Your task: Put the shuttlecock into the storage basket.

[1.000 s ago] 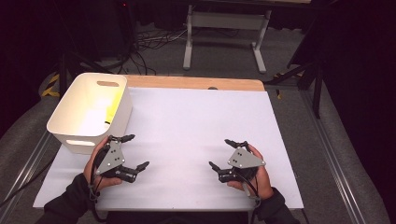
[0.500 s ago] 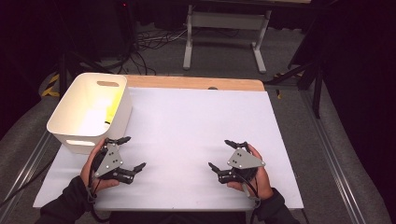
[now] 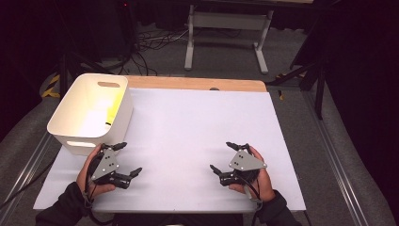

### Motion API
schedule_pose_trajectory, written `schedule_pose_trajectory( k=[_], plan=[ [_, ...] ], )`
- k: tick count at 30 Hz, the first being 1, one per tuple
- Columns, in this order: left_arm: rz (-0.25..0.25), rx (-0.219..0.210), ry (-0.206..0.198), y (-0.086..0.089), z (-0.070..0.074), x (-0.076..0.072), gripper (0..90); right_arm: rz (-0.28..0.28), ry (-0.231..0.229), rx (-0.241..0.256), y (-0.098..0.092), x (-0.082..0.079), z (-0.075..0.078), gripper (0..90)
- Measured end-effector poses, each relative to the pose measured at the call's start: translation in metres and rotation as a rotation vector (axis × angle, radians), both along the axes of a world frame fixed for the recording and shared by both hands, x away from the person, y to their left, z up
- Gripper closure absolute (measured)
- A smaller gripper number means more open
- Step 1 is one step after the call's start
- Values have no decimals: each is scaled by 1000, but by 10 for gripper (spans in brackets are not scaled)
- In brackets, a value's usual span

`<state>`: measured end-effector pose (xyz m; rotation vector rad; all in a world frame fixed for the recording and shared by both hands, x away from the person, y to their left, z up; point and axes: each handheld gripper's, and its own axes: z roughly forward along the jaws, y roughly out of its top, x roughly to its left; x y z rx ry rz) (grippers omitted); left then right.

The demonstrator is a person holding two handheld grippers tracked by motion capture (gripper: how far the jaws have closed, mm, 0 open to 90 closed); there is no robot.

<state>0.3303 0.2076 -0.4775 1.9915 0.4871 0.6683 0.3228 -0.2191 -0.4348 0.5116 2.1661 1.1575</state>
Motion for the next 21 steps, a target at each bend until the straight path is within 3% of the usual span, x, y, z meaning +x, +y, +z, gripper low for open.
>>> schedule_pose_trajectory(
  k=[4, 8, 12, 21],
  plan=[
    [17, 3, 18, 5, -3, -1, 37, 2, 4, 1, -1, -1, -1, 106],
    [32, -37, 40, 12, -5, -4, 44, 8, 6, 9, -2, -2, -1, 105],
    [39, -59, 42, 14, -5, -5, 47, 10, 2, 10, -2, -1, -1, 105],
    [38, -59, 15, 13, -1, -7, 49, 7, 1, 7, -3, -3, -1, 105]
  ],
)
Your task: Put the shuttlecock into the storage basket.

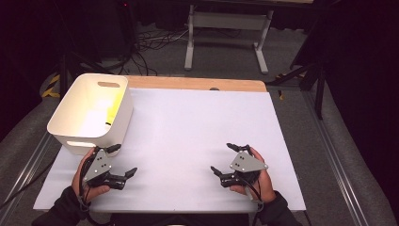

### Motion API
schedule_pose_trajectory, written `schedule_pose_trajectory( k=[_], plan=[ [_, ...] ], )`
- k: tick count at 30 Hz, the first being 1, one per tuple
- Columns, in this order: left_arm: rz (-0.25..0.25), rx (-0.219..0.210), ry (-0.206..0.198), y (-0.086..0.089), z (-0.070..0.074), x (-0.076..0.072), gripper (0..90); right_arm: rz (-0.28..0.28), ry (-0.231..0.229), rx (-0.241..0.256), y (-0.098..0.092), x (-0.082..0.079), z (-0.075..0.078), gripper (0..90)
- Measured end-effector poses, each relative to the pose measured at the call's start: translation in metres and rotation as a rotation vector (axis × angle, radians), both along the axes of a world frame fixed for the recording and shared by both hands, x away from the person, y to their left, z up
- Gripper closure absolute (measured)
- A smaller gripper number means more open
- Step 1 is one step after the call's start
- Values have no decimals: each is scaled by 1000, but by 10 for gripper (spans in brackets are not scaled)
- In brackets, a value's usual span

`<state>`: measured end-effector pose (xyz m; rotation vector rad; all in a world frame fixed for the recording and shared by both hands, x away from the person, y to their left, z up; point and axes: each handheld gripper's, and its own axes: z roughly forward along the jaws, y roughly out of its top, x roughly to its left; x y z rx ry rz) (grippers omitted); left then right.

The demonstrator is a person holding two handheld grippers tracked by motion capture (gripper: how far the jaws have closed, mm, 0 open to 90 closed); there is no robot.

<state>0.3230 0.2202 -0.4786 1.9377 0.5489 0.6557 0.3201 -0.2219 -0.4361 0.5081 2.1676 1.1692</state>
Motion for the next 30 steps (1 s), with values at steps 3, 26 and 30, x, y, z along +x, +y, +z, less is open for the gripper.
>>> schedule_pose_trajectory(
  k=[3, 26, 30],
  plan=[
    [-11, -4, -4, 0, 1, 0, 49, -9, -1, -2, -1, -1, 0, 105],
    [-21, -6, -17, -1, 3, -3, 49, -6, -12, -14, 1, -1, 1, 105],
    [-21, -4, -18, 0, 3, -3, 49, -5, -12, -13, 1, -1, 1, 105]
  ],
)
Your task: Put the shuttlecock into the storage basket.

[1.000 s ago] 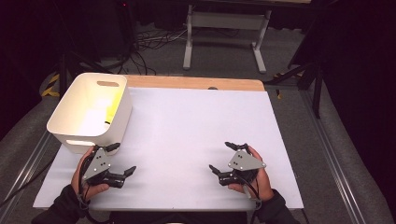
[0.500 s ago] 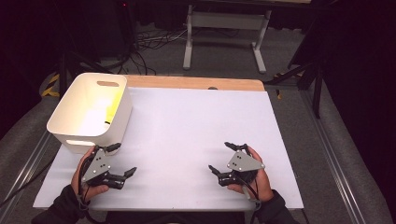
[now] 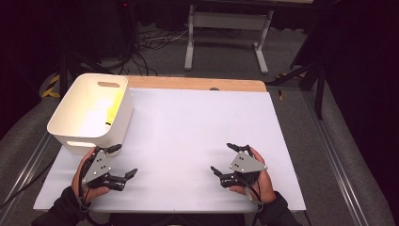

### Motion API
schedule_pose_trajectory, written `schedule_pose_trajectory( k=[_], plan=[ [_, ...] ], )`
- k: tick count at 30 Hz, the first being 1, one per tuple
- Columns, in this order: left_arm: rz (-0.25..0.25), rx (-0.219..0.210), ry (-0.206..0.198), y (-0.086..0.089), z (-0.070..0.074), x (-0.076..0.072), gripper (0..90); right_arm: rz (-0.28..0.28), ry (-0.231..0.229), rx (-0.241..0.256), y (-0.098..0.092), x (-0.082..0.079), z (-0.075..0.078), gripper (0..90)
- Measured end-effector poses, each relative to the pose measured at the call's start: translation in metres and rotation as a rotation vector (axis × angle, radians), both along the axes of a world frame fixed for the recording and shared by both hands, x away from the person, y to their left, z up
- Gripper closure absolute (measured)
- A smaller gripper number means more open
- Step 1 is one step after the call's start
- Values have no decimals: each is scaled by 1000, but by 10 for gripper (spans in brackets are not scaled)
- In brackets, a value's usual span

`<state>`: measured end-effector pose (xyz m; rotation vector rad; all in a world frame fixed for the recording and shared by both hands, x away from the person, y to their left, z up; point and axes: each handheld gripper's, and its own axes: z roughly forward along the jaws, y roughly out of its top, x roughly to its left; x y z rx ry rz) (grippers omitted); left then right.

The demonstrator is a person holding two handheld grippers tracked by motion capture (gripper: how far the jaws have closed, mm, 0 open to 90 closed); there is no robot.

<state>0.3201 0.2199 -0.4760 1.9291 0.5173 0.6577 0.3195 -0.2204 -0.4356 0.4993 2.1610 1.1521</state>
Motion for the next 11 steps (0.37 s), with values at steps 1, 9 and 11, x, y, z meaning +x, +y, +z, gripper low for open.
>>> schedule_pose_trajectory(
  k=[1, 9, 11],
  plan=[
    [-2, -3, 2, 0, 0, 0, 49, 0, 3, 3, 0, 1, 0, 105],
    [9, -4, 3, 0, 1, 1, 49, 2, 20, 9, -1, 4, -2, 109],
    [12, 0, 6, 0, 0, 2, 49, 3, 23, 12, -1, 5, -2, 108]
  ],
)
